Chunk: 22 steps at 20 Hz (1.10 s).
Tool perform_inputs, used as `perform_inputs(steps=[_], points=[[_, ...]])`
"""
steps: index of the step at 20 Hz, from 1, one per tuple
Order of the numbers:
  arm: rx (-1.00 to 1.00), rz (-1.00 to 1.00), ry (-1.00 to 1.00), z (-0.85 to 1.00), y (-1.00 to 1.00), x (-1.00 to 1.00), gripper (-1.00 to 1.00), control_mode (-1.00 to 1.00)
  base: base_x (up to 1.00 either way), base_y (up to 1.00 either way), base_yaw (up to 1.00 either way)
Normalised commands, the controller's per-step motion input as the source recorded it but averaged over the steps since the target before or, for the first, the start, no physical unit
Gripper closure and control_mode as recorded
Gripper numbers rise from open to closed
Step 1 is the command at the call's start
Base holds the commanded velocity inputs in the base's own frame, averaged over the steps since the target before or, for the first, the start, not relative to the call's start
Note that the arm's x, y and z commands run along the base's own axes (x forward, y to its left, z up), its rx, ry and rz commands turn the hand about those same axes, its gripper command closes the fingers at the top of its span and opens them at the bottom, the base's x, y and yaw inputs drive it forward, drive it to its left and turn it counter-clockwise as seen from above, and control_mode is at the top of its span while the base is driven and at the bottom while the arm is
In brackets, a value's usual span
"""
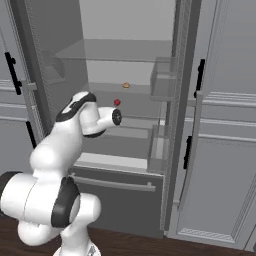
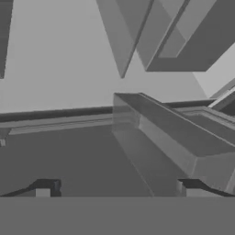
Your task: Take the strawberry from the fridge and place it on top of the pancake, located on the dining counter.
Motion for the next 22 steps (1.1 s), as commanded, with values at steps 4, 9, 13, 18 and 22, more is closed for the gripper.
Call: perform_inputs(steps=[4,9,13,18,22], points=[[0.09,0.16,0.13,-0.14,0.26,0.88,-1.00,-1.00,0.00,0.00,0.00],[0.10,0.18,0.02,-0.20,0.48,0.16,-1.00,-1.00,0.00,0.00,0.00],[0.09,0.19,0.00,-0.27,0.58,0.00,-1.00,-1.00,0.00,0.00,0.00],[0.07,0.19,0.00,-0.11,0.68,-0.01,-1.00,-1.00,0.00,0.00,0.00],[0.02,0.18,0.00,0.00,0.69,-0.27,-1.00,-1.00,0.00,0.00,0.00]])
